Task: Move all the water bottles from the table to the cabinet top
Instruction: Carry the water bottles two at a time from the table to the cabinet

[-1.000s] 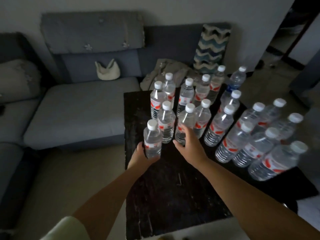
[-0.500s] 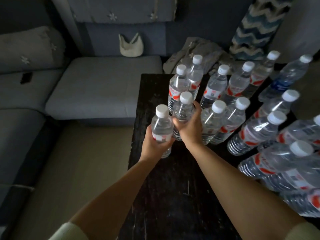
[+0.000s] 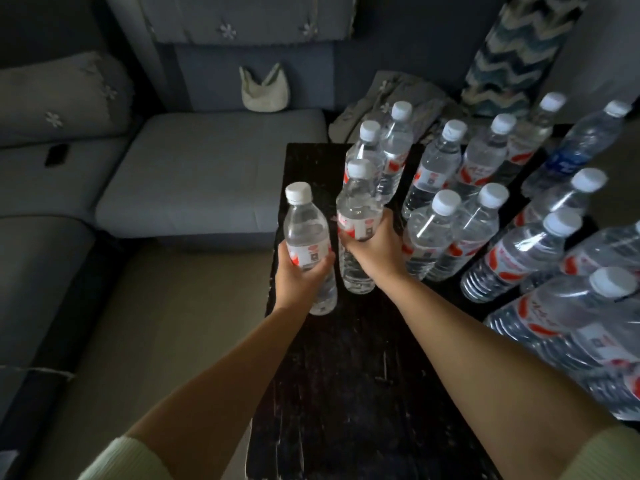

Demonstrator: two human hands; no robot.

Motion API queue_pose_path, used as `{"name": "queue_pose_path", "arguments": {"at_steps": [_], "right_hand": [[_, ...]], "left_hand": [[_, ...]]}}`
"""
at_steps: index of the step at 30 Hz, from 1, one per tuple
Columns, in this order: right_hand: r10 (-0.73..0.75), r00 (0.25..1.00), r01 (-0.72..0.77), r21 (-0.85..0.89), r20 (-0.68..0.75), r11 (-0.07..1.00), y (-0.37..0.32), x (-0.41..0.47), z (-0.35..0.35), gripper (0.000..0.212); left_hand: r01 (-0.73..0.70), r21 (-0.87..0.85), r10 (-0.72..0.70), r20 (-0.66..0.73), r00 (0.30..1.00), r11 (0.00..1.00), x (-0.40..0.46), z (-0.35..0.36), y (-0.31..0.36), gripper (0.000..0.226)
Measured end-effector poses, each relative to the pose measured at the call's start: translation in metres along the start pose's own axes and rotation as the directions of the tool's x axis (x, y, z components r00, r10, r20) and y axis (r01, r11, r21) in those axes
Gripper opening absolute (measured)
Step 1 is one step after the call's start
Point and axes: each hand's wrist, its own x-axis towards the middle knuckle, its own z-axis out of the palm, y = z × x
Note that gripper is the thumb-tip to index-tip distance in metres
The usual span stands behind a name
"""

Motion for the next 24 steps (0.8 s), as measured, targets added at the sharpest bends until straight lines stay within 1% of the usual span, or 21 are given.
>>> {"name": "queue_pose_path", "arguments": {"at_steps": [2,7,9,12,16,19,21,22,24], "right_hand": [[0.0,1.0,0.001,-0.024,0.013,1.0,-0.01,-0.007,-0.004,0.068],[-0.008,1.0,0.008,-0.03,0.009,1.0,-0.043,-0.032,-0.024,0.068],[-0.003,1.0,0.003,-0.034,-0.006,0.999,-0.059,-0.042,-0.036,0.068],[0.02,0.999,-0.021,-0.007,-0.037,1.0,-0.077,-0.062,-0.061,0.066],[0.067,0.988,-0.065,0.02,-0.141,0.998,-0.083,-0.099,-0.101,0.06],[0.113,0.974,-0.107,0.042,-0.196,0.993,-0.078,-0.135,-0.136,0.062],[0.159,0.947,-0.151,0.05,-0.277,0.987,-0.068,-0.17,-0.166,0.063],[0.178,0.936,-0.171,0.051,-0.303,0.984,-0.066,-0.182,-0.175,0.061],[0.207,0.899,-0.207,0.04,-0.385,0.977,-0.058,-0.221,-0.201,0.06]], "left_hand": [[0.004,0.004,-0.004,-0.006,1.0,1.0,-0.001,-0.011,0.013,0.049],[-0.016,0.072,0.011,0.063,0.998,0.997,-0.009,-0.037,0.052,0.051],[-0.042,0.073,0.034,0.113,0.993,0.996,-0.015,-0.043,0.068,0.051],[-0.093,0.06,0.077,0.227,0.971,0.994,-0.03,-0.046,0.087,0.053],[-0.123,0.113,0.078,0.338,0.938,0.986,-0.057,-0.032,0.095,0.054],[-0.128,0.106,0.068,0.45,0.89,0.986,-0.084,-0.01,0.095,0.053],[-0.126,0.105,0.046,0.563,0.825,0.986,-0.114,0.013,0.094,0.055],[-0.126,0.103,0.042,0.588,0.808,0.987,-0.123,0.02,0.092,0.054],[-0.146,0.105,0.039,0.669,0.743,0.984,-0.155,0.04,0.088,0.052]]}}
